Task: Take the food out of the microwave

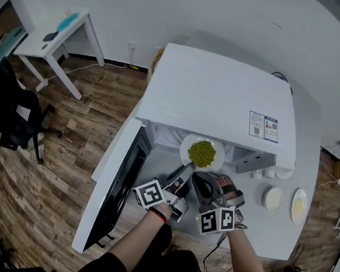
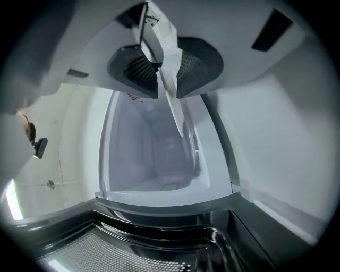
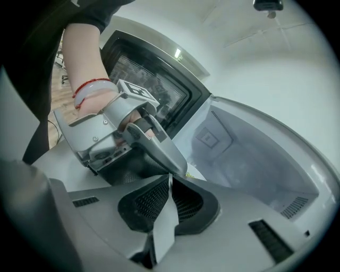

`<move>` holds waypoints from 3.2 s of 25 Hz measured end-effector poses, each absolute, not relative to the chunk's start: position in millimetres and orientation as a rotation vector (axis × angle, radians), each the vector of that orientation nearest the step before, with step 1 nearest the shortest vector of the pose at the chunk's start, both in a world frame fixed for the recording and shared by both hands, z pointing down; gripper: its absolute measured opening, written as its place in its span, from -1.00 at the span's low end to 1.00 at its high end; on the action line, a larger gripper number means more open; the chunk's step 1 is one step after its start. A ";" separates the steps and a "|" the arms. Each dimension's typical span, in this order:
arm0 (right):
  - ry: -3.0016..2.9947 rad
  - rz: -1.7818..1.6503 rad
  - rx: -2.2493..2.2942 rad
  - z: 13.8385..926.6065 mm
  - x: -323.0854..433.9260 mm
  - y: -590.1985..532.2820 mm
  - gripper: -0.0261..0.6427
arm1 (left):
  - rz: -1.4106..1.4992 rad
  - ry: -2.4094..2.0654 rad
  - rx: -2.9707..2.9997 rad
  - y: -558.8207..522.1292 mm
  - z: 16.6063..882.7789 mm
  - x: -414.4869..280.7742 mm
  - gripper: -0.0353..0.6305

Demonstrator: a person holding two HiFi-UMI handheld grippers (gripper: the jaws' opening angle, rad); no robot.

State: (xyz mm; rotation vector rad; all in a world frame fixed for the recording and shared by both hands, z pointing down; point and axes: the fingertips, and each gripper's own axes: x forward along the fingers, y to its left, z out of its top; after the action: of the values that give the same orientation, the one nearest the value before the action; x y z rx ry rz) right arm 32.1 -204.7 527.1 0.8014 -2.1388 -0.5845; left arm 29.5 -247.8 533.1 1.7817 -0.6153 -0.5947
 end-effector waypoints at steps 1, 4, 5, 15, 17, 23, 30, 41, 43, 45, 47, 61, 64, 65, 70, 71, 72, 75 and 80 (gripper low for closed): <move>-2.146 -0.591 0.792 527.0 30.5 -203.3 -0.79 | -0.592 -0.614 1.778 -247.8 534.4 29.7 -0.59; -2.153 -0.607 0.772 527.6 27.0 -200.1 -0.79 | -0.594 -0.611 1.767 -247.8 535.9 29.8 -0.59; -2.154 -0.607 0.772 528.0 26.5 -199.7 -0.79 | -0.604 -0.607 1.757 -247.9 534.9 29.6 -0.60; -2.233 -0.270 1.172 518.4 54.1 -201.4 -0.78 | -0.613 -0.644 1.661 -245.0 551.9 24.5 -0.76; -2.275 0.033 1.366 521.5 76.1 -204.5 -0.78 | -0.616 -0.645 1.654 -245.1 553.4 24.1 -0.76; -2.352 0.785 1.589 547.7 101.0 -205.2 -0.33 | -0.647 -0.642 1.615 -245.6 553.4 24.8 -0.77; -2.449 1.462 1.673 545.5 92.6 -226.0 -0.30 | -0.692 -0.619 1.555 -243.4 550.8 30.2 -0.77; -2.535 1.829 1.676 541.4 86.4 -247.9 -0.37 | -0.713 -0.620 1.539 -242.2 554.8 25.5 -0.77; -2.529 1.858 1.674 544.6 86.4 -247.8 -0.49 | -0.728 -0.619 1.527 -241.9 553.5 24.1 -0.77; -2.534 1.897 1.659 545.6 84.7 -247.4 -0.55 | -0.728 -0.631 1.536 -242.3 553.5 21.0 -0.77; -2.552 1.941 1.644 544.4 82.6 -248.4 -0.57 | -0.756 -0.624 1.516 -243.2 549.7 19.6 -0.77; -2.630 2.197 1.587 531.1 82.7 -243.9 -0.70 | -0.764 -0.580 1.614 -245.1 536.8 29.1 -0.47; -2.638 2.185 1.579 530.0 81.9 -241.2 -0.70 | -0.734 -0.577 1.623 -240.8 538.6 30.6 -0.54; -2.642 2.170 1.575 529.7 81.4 -240.6 -0.70 | -0.730 -0.575 1.614 -239.6 539.3 30.8 -0.58; -2.665 2.042 1.555 527.4 75.8 -233.7 -0.69 | -0.675 -0.600 1.631 -230.9 544.7 28.5 -0.64; -2.669 2.010 1.555 526.1 74.2 -232.1 -0.69 | -0.653 -0.612 1.650 -228.9 545.9 27.2 -0.64; -2.670 1.980 1.558 524.9 72.5 -230.4 -0.69 | -0.641 -0.619 1.665 -227.1 546.0 25.9 -0.64; -2.673 1.911 1.559 521.8 67.2 -225.0 -0.69 | -0.661 -0.614 1.623 -220.0 544.7 23.9 -0.64; -2.640 1.901 1.556 527.4 65.7 -211.5 -0.69 | -0.667 -0.612 1.612 -208.7 542.6 19.7 -0.68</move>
State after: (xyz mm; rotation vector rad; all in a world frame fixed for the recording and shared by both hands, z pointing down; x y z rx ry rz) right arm 65.7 -211.5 527.4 1.5557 -2.6399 1.9011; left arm 19.7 -208.7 542.6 1.6125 -0.6119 -0.6668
